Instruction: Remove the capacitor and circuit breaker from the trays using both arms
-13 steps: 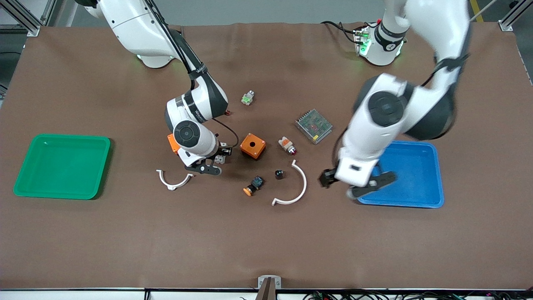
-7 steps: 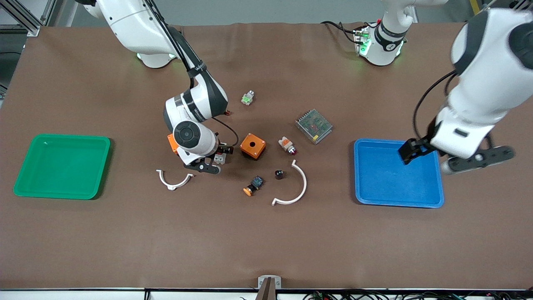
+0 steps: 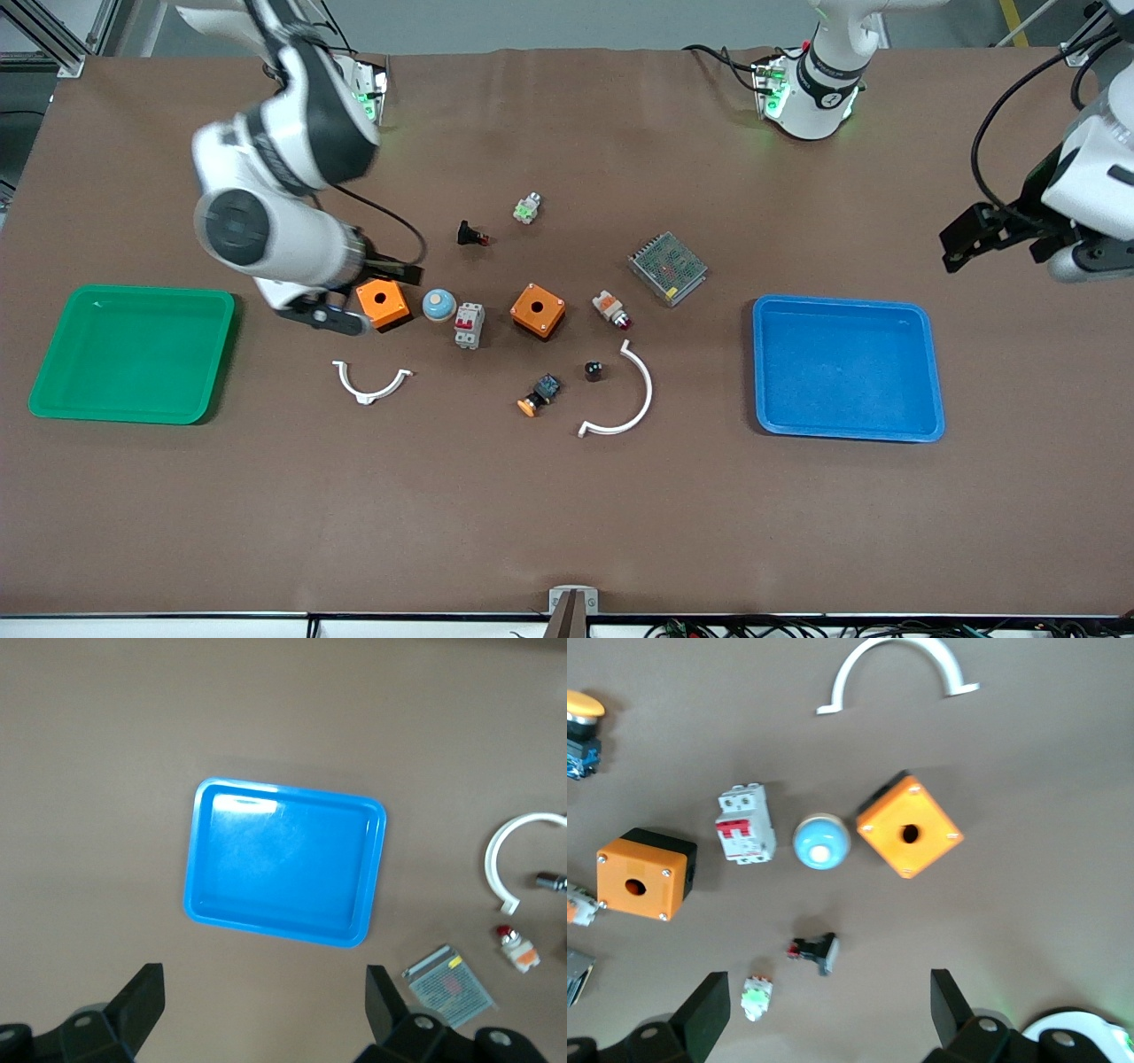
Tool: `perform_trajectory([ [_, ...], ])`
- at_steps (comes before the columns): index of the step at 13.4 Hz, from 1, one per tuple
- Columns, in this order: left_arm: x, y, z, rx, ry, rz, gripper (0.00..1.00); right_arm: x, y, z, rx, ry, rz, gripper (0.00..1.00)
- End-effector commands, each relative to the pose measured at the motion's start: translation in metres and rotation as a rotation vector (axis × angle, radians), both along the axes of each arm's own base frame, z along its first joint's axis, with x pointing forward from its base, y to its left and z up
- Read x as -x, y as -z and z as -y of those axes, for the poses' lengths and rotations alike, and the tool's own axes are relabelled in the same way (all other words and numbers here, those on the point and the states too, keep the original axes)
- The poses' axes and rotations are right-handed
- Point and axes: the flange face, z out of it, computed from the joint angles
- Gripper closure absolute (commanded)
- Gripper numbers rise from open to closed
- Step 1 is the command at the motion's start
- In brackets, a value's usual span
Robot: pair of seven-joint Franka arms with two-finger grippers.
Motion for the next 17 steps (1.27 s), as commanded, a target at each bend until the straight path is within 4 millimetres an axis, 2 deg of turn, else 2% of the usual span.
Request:
perform_trajectory([
  [1, 0.025, -0.002, -0.03, 0.028, 0.038, -0.02, 0.0, 0.013, -0.034, 0.051, 0.005, -0.025, 0.039, 0.0],
  [2, 0.029, -0.001, -0.035, 0.038, 0.046, -0.028, 0.0, 0.014, -0.049, 0.064, 0.029, -0.058, 0.078, 0.0],
  [4, 0.031, -0.001, -0.045, 0.038, 0.038, -0.038, 0.0, 0.011, -0.075, 0.11, 0.015, -0.104, 0.136, 0.0],
  [5, 0.031, -0.001, -0.043, 0.038, 0.041, -0.038, 0.0, 0.011, -0.087, 0.131, -0.001, -0.132, 0.163, 0.0],
  [8, 0.031, -0.001, -0.045, 0.038, 0.042, -0.044, 0.0, 0.011, -0.124, 0.172, -0.012, -0.153, 0.212, 0.0],
  [10, 0.028, 0.004, -0.045, 0.039, 0.042, -0.053, 0.0, 0.009, -0.152, 0.185, 0.026, -0.161, 0.234, 0.0],
  [12, 0.028, 0.004, -0.045, 0.039, 0.04, -0.055, 0.0, 0.009, -0.173, 0.19, 0.049, -0.186, 0.261, 0.0],
  [17, 0.032, 0.007, -0.054, 0.038, 0.016, -0.097, 0.0, 0.009, -0.205, 0.206, 0.056, -0.169, 0.311, 0.0],
])
